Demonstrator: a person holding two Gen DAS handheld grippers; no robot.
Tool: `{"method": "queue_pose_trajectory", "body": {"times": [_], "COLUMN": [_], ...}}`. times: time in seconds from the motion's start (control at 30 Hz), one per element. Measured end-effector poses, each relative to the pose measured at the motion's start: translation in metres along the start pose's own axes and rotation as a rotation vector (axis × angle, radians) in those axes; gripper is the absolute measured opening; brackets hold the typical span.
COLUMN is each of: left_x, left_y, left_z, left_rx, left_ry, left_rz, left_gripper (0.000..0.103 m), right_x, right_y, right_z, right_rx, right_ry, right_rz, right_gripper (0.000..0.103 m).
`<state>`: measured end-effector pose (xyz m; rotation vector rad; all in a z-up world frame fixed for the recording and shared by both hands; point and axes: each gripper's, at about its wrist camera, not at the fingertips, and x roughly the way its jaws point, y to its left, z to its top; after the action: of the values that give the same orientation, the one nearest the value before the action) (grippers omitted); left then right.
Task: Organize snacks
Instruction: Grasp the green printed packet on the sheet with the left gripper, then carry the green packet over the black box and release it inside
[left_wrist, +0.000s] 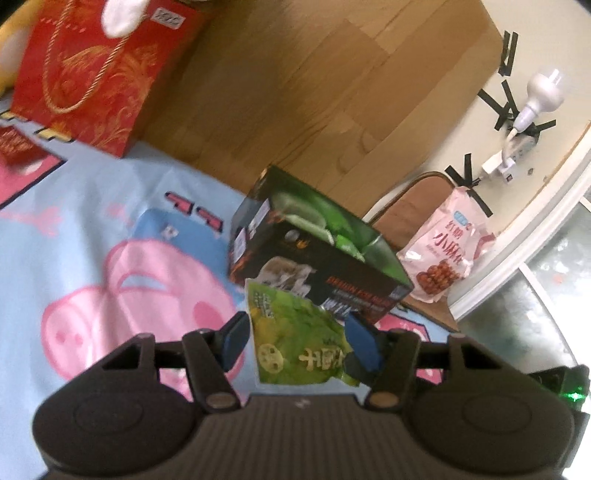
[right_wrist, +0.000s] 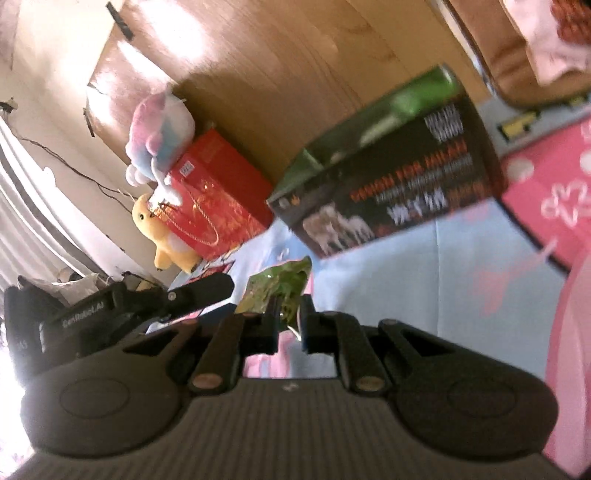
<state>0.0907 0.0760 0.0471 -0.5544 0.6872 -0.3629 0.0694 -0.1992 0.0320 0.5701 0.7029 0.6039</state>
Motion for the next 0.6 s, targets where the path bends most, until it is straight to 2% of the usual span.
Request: {"method": "queue_pose_trajectory", "body": {"times": [0.13, 0.2, 0.23, 0.33, 0.5, 0.6], "left_x": [0.011, 0.019, 0.025, 0.038, 0.045, 0.038], "left_y": [-0.01, -0.018, -0.023, -0.044, -0.049, -0.04], "left_z": [0.019, 0.029, 0.034, 0.046, 0.059, 0.052], "left_rx": [0.038, 0.048, 0.046, 0.12, 0.119, 0.139], "left_ry": [-0.009, 0.017, 0.036, 0.004, -0.002, -0.003], "left_rz": [-0.015, -0.083, -0.123, -0.072, -0.117, -0.099], "left_gripper": [0.057, 0.053, 0.052, 0.053, 0.052, 0.056], "right_x": [0.002, 0.003, 0.005, 0.012, 0.019, 0.017], "right_y": [-0.001, -0.002, -0.002, 0.006, 0.012, 0.008], "right_z": [0.014, 0.025, 0.031, 0.043, 0.054, 0.049], "right_rx": [-0.021, -0.026, -0.027, -0.085, -0.159, -0.216], "right_ry": [-0.034, -0.048, -0.05, -0.078, -0.101, -0.071], "right_rz": [-0.019, -0.013, 0.001, -0.029, -0.03, -0.034], "right_gripper": [0.013, 0.013, 0.004, 0.004, 0.003, 0.005]}}
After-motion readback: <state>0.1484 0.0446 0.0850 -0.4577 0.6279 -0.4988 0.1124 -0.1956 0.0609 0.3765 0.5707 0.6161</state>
